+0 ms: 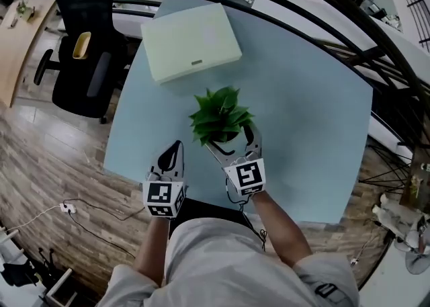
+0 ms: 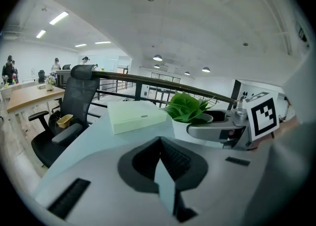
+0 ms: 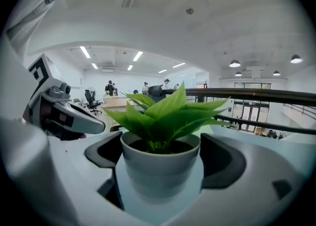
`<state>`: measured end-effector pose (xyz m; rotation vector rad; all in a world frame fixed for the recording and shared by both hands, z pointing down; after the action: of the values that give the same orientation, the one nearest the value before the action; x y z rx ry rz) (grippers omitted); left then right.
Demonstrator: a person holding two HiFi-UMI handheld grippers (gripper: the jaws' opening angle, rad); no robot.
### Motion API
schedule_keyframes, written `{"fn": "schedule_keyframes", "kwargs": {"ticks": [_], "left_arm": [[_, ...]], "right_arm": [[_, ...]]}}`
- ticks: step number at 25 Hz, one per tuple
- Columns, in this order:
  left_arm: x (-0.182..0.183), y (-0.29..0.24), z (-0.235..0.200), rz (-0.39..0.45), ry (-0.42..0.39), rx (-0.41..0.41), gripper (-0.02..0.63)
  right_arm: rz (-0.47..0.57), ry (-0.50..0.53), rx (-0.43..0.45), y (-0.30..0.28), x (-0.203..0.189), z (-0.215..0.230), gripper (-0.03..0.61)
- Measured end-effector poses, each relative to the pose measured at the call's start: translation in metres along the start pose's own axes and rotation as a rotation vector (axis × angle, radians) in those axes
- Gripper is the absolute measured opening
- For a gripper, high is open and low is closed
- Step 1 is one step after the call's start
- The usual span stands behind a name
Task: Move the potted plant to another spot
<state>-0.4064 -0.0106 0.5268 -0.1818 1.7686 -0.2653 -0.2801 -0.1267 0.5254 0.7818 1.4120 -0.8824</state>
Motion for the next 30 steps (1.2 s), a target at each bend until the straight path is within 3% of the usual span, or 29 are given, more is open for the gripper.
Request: {"fn": "schedule_keyframes", "kwargs": {"ticks": [10,19,23,30], "left_arm": [[0.039,0.045,0.037,0.087,-0.013,0.016,0.012],[0.083,0.095,0.063,0.192,-0.055,0.038,0.012],[0.082,0.112,0.071,0.216,-0.063,0.043,0.012],[0.06,0.121,0.066,0.176,-0.051,0.016,0.012]], "right_arm": [[0.129,-0.016,0.036,0.04,0.057,-0.018,0.492],[0.245,0.031,0.066,0.068,0.121,-0.036,0.491],[0.264,0.037,0.077,0.077,0.126,-0.046,0.491],[0.274,0.028,0.051,0.089,0.119,-0.059,0.491]]}}
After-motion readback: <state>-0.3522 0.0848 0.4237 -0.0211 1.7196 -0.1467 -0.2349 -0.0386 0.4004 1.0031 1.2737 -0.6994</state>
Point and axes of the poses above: the fingertips, and each gripper's own axes: y backward along the fingers, z to its right, x out of its top, the point moved 5 cm from there along y, backward along the fingers, and after that the axes turned 15 degrees about z, right-handed, at the moved point
